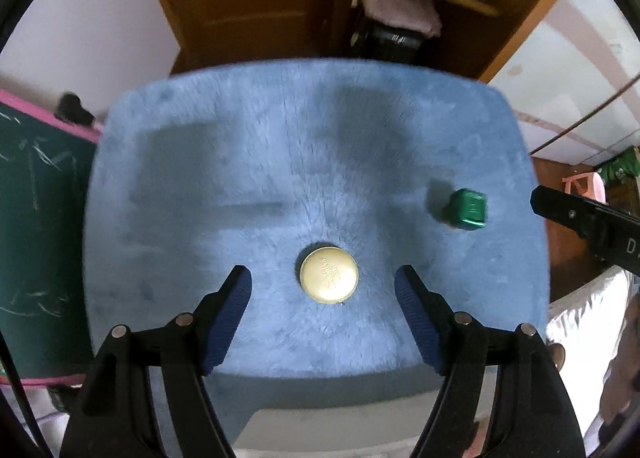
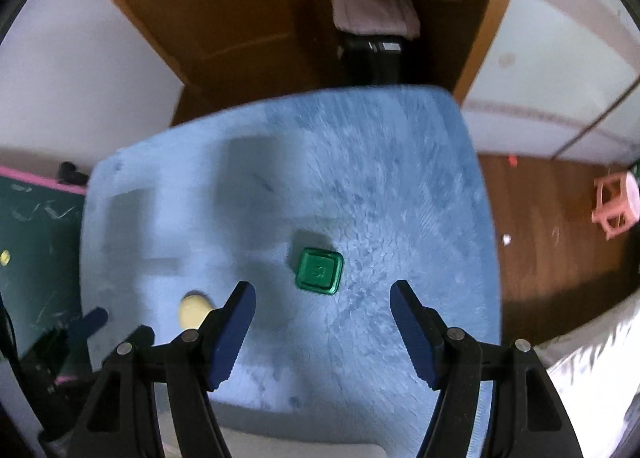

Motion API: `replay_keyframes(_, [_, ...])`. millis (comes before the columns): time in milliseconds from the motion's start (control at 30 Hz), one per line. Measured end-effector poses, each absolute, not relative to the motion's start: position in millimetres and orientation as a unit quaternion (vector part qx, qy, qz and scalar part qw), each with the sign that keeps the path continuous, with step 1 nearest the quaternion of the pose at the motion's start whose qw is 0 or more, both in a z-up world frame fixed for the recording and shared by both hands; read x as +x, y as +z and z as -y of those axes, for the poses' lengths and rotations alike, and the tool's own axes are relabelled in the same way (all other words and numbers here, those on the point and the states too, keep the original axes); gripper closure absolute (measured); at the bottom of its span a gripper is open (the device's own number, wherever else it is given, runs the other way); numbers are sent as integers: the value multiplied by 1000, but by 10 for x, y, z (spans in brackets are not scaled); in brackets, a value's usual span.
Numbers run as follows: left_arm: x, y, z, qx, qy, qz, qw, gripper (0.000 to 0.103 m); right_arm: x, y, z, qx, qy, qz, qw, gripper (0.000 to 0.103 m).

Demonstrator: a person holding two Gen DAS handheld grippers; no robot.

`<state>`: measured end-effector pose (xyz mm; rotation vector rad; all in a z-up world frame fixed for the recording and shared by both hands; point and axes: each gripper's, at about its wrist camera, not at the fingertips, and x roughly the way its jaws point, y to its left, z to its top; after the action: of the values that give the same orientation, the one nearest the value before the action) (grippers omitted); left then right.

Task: Organize rigid objects
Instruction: 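Grasp the gold round tin with the left gripper while the right gripper grasps the green cube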

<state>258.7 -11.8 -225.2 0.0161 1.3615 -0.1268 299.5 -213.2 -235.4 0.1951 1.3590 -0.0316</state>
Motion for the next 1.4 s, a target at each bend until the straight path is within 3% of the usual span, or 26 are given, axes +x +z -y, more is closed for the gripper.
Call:
replay_keyframes(200, [2757,-2824,226,8,-37,-666,745,26,3211,-2938,2187,146,-30,-663,734,33])
replay_keyframes(433, [2793,-3096,235,-1,-34,-686,727,26,3297,-3221,2079,145,-32,-681,717,34])
replay_keyframes(600, [2776,-3226,178,-17,-32,-697,716,26,3273,-3379,2036,140,-38,-698,701,60])
replay_keyframes(800, [2710,-3324,159,-31,-29,-706,707,27,3196,-3459,2039,147,-36,-700,698,61])
replay_keyframes(933, [2649,-3356,204,-13,-19,-699,714,31,3143,-3436,2082,145,-36,-699,700,62])
replay_keyframes(1000, [2634,-3367,307,-9,-11,-690,724,44,3060,-3422,2093,146,-35,-698,700,62])
replay_keyframes(1200, [2528,-3254,254,-32,-4,-682,731,45,2806,-3136,2130,148,-23,-681,717,62])
replay_keyframes(1400, [2196,-2535,185,-48,-30,-632,773,45,2279,-2419,2202,165,13,-620,767,62])
